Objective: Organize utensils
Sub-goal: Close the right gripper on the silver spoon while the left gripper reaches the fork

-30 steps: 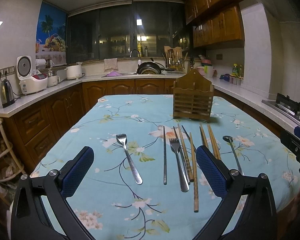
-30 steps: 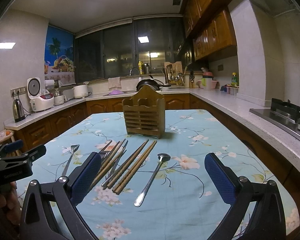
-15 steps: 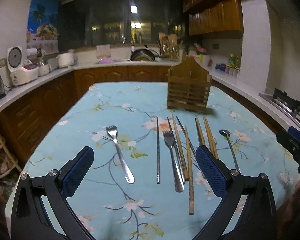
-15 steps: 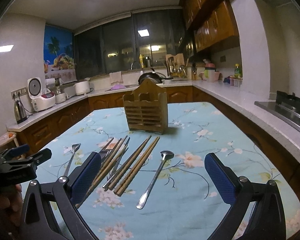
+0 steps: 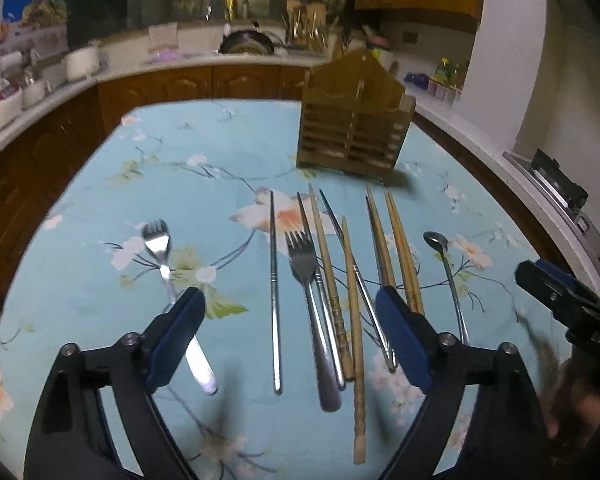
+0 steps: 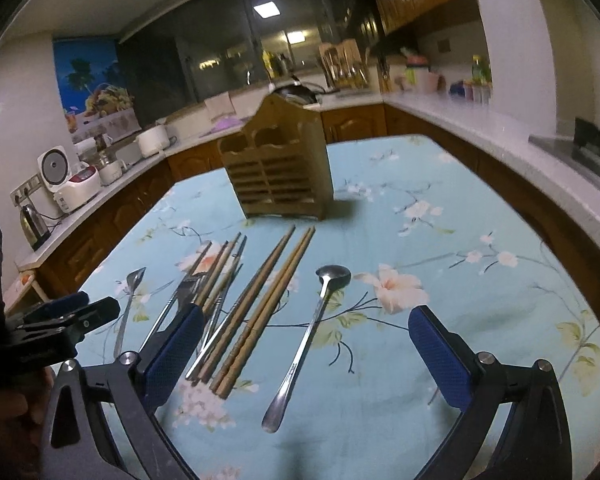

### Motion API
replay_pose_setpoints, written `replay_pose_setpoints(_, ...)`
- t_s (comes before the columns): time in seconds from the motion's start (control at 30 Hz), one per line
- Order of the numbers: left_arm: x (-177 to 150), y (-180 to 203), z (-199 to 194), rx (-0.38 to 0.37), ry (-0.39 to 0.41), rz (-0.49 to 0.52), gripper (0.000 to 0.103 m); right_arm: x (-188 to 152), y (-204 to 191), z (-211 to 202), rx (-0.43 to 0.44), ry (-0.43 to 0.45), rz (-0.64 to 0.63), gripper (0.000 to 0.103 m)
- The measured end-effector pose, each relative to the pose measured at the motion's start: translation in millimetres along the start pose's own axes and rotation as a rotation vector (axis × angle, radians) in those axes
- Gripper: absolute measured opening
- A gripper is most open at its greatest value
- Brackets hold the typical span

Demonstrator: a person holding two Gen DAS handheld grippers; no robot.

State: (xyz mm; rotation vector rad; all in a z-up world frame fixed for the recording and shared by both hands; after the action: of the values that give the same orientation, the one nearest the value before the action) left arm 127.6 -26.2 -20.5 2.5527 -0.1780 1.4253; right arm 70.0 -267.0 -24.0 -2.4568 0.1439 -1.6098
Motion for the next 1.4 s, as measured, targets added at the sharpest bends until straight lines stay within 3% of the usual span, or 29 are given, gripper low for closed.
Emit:
replay_pose_setpoints(0.23,5.1,4.4,34.9,-0.023,-0.096,0.014,0.073,-0.6,17.5,39.7,-0.015,-0.111,0.061,0.077)
replay_pose_setpoints(0.3,5.4,5.5,44.4,-0.028,-0.123,0.024,0.064,-1.0,20.5,47.9,-0.016,-0.132,0.071,0.07)
replay_pose_setpoints(0.43,5.0,8.0,60.6,-0.022,-0.167,0.046,0.059,-2.6,24.0,64.4,-0.015,-0.177,0.078,0.064)
replay_pose_setpoints(0.73,2.3,5.9,90.7,-0.023,-0.247,0.052,0.036,-8.3,23.9,99.2,-0.006,-0.282,0.079,0.049)
replay_pose_setpoints(0.83,3.9,7.8,93.3,-0.024,-0.241,0.076,0.024,-9.4,23.3,105.1,-0.008,-0.291,0.069,0.038)
replay_pose_setpoints(0.9,4.9,7.0,95.1,-0.036,-0.246,0.071,0.02,-10.0,24.4,107.0,0.004,-0.297,0.079,0.007)
replay_pose_setpoints(1.33,22.8,-8.4,50.6,-0.101,-0.13,-0.029,0.019,11.2,18.3,78.0,0.08,-0.221,0.134,0.002)
replay_pose_setpoints(1.4,29.9,-12.6,39.6,-0.116,-0.103,-0.049,0.0,17.1,15.6,72.1,0.092,-0.202,0.138,0.002)
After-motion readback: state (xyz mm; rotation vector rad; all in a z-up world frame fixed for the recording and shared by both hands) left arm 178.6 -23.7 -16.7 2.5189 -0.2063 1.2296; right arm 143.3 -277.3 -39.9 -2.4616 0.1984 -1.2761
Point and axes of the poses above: each gripper's, at about its wrist camera, not at the fingertips, and z roughly the way its jaws point, y to its right, x to its top, the point moved 1 cm from there along z, roughly the way its jaws point, and after that the axes turned 13 degrees about y, right-handed, at the moved point
